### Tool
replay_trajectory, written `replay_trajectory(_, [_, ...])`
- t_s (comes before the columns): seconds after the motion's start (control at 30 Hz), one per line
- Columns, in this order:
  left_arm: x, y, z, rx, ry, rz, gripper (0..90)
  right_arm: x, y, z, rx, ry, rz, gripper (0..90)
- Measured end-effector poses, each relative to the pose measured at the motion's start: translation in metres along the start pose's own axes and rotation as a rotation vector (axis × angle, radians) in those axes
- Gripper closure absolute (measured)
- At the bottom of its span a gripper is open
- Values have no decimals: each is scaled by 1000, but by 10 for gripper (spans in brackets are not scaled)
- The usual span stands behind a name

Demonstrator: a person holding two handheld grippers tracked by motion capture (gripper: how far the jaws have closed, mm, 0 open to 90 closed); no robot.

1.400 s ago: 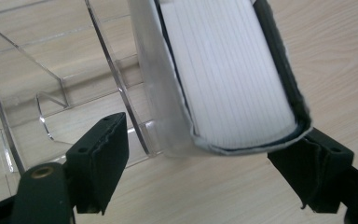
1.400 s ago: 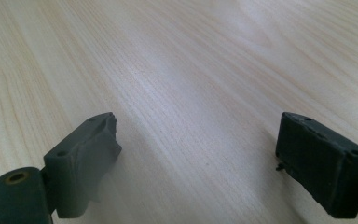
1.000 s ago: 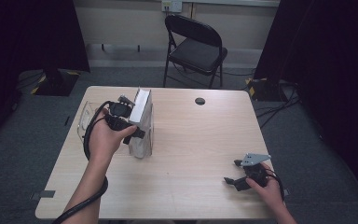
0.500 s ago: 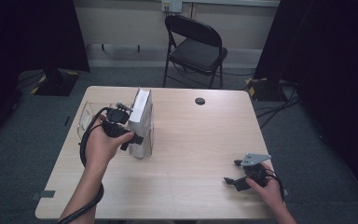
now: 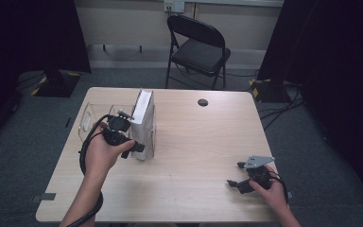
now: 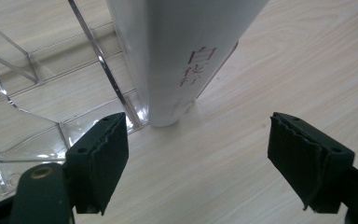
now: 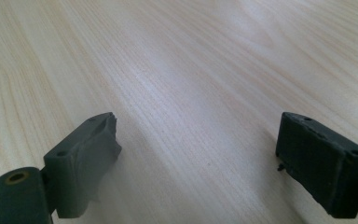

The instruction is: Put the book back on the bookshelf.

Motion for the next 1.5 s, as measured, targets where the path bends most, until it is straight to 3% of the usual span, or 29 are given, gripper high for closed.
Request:
replay_trajectory(0.97, [12,-11,24,7,-43,32,200,0,0,0,-1,4,-2,117])
replay_trajectory(1.5, [22,-21,35,15,-46,75,196,0,0,0,-1,6,-4,117])
Point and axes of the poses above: each handheld gripper's, and its own axes: y roughly backward along the jaws, z roughly out of its underside, x roughly to its right, the point moved 6 cm from there along -y, roughly forward along the jaws, and after that the axes turned 2 degrees about -y, right-handed, at the moved point
